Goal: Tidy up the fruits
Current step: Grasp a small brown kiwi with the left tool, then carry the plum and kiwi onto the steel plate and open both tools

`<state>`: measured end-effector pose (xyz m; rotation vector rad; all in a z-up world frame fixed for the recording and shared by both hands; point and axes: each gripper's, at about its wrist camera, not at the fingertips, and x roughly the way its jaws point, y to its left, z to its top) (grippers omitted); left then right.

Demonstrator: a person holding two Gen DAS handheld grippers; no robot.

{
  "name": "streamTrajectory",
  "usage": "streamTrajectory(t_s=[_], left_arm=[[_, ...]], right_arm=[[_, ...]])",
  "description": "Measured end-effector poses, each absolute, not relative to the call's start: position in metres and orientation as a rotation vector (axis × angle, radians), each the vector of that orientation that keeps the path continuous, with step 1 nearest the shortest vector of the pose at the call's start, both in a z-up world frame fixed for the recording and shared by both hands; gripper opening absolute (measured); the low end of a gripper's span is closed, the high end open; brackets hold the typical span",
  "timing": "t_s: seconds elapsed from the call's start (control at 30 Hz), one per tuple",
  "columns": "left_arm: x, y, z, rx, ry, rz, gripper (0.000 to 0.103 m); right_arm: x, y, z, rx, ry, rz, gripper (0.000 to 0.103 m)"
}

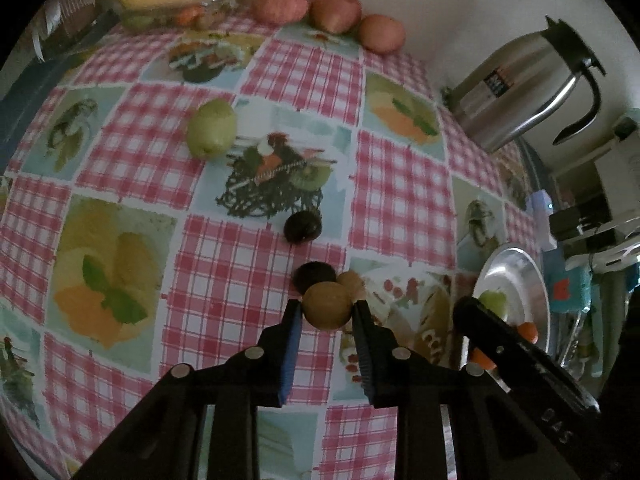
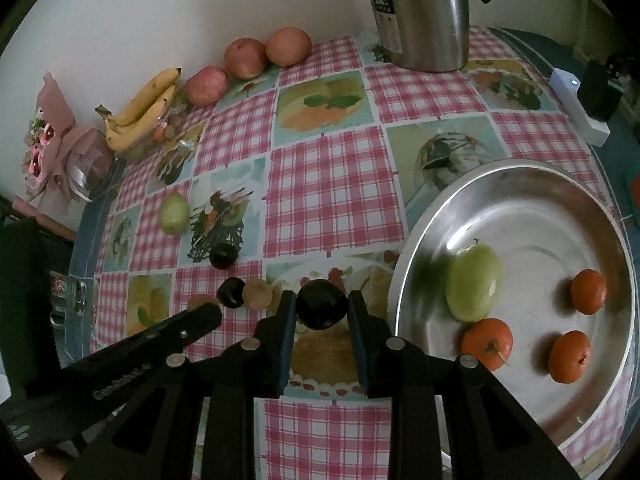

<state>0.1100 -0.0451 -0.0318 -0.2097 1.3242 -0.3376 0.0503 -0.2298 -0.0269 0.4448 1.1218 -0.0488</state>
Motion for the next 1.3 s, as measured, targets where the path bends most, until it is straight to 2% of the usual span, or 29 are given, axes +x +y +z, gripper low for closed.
streamTrajectory(t_s=[0.5, 1.0, 1.3], left_arm=[[0.101, -0.065, -0.017, -0.179, 1.274, -0.371, 0.028], [0.049, -0.167, -0.013, 0.052, 1.274, -0.639, 0.028], [0.031, -0.202, -0.026, 0.167, 1.260, -0.707, 0.028]], right_arm=[[0.039, -0.257, -0.014, 0.447, 1.073, -0.172, 0.027], [-0.004, -0.341, -0.011, 0.555, 1.012, -0.465, 0.027], [-0.011, -0.354, -0.017, 0.589, 1.018, -0.479, 0.027]])
